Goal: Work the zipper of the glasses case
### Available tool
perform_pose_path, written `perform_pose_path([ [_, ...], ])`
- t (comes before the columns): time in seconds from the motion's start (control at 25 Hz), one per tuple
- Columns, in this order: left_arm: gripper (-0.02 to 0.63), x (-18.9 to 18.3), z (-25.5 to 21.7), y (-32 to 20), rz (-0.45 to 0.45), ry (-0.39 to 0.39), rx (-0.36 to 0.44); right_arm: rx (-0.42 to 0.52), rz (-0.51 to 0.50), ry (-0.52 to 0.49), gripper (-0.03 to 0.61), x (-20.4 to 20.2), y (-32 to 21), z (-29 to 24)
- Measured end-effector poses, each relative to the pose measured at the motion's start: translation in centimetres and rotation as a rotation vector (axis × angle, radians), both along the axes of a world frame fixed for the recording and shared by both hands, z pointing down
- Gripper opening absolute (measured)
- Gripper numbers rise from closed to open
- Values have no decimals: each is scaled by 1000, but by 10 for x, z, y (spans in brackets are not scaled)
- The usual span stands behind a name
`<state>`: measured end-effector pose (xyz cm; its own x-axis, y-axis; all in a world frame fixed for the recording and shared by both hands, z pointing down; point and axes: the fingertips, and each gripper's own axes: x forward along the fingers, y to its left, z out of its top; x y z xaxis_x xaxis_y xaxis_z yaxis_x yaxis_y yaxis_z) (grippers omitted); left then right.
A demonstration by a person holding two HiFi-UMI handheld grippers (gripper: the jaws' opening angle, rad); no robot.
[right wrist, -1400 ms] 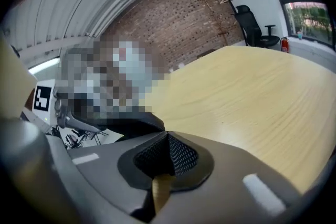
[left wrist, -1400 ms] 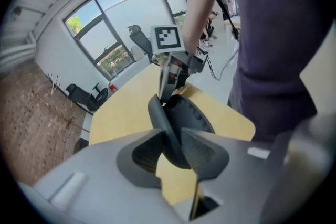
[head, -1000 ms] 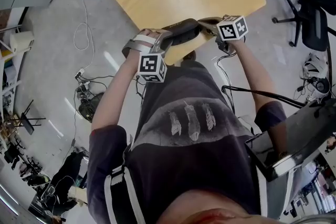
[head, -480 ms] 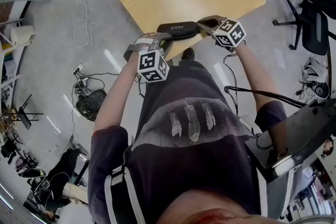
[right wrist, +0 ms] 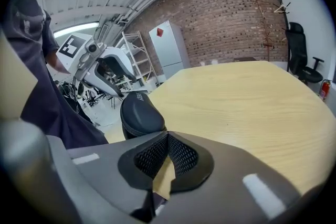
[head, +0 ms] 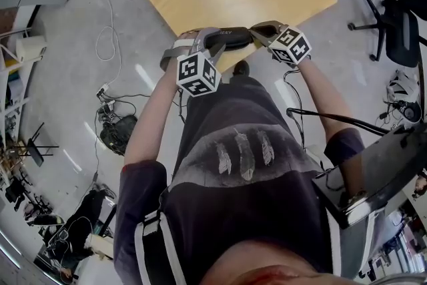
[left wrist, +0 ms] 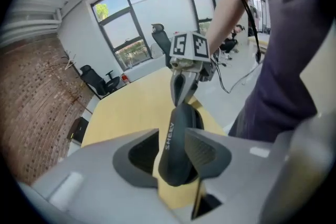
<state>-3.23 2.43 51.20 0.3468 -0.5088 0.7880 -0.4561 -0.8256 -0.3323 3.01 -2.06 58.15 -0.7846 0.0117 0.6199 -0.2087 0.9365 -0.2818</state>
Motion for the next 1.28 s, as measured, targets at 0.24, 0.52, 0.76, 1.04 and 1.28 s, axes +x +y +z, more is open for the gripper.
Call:
perform_pose_path([
  [0.24,58,6,32,12,87,-63,-27,55,-2,35,-4,-4,-2,3],
  [0.52,49,10,40,18,44,-30,-95,174,-146,113,-5,-1,5,8],
  [0.76,16,4,45,15,-27,-18,-128,245,-223,150,-5,0,7,8],
  [1.04,0,6,47,17,-139,29,-141,259,-206,145,-3,10,19,7],
  [1.28,0,1,47,11,-211,84,-158,225,-118,121,-3,16,27,8],
])
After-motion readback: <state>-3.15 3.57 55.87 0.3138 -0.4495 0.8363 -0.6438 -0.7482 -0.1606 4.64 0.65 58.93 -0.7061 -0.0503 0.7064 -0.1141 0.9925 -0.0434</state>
